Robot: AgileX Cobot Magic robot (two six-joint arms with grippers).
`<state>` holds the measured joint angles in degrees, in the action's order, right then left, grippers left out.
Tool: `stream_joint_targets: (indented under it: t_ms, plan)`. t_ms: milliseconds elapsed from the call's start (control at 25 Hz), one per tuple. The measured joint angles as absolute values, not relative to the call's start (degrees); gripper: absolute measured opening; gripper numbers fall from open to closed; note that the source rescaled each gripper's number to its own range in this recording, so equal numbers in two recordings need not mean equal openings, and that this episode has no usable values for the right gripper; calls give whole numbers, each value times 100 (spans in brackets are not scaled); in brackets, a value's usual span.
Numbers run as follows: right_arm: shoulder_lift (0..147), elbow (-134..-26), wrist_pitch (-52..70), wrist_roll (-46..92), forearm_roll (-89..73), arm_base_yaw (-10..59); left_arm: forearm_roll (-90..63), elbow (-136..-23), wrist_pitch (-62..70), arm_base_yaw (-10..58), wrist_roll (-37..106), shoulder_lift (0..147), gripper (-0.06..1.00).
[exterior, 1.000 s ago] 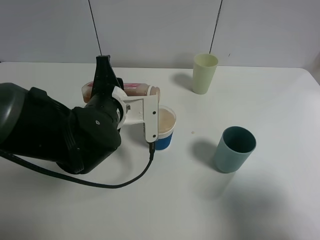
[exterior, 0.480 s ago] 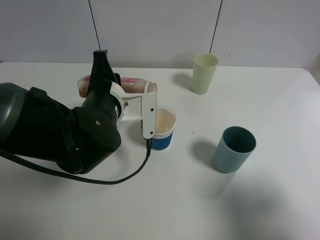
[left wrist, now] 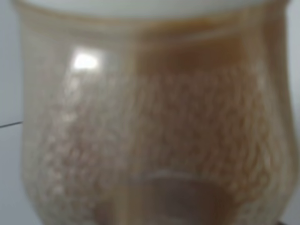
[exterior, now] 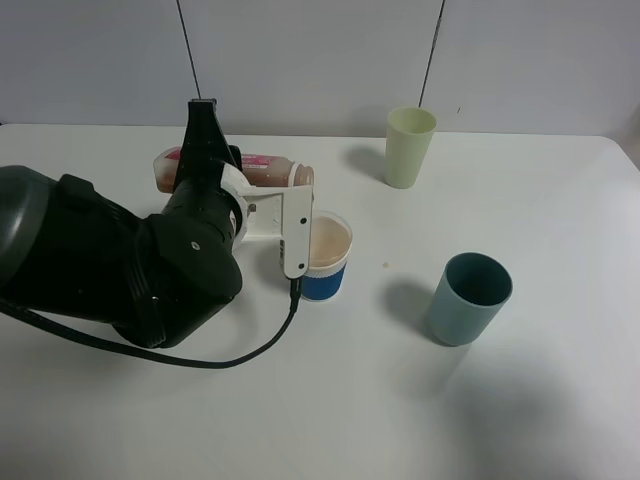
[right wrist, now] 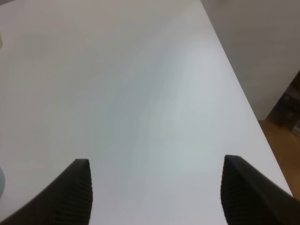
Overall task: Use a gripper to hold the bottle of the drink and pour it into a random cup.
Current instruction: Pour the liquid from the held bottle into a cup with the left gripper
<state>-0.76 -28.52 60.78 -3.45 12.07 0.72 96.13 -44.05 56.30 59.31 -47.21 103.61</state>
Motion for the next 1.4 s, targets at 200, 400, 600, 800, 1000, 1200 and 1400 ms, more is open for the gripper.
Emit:
stream_joint_targets:
  t_ms: [200, 400, 600, 800, 1000, 1200, 1400]
  plan:
    - [-76, -2852, 6078, -345, 1207, 72, 9676, -4405, 5673, 5931, -4703, 10361, 0]
    - [-76, -2852, 6078, -345, 1207, 72, 9717, -4405, 5799, 5931, -4701, 10361, 0]
    - [-76, -2852, 6078, -345, 1207, 72, 9733, -4405, 5799, 5931, -4701, 10361, 0]
    - [-76, -2852, 6078, -345, 1207, 72, 9733, -4405, 5804, 5931, -4701, 10361, 0]
    - [-76, -2852, 6078, -345, 1207, 72, 9825, -4405, 5875, 5931, -4685, 10361, 0]
    - [-76, -2852, 6078, -345, 1209, 72, 9868, -4405, 5910, 5931, -4646, 10361, 0]
    - [-76, -2852, 6078, -345, 1209, 72, 9868, -4405, 5975, 5931, -4595, 10361, 0]
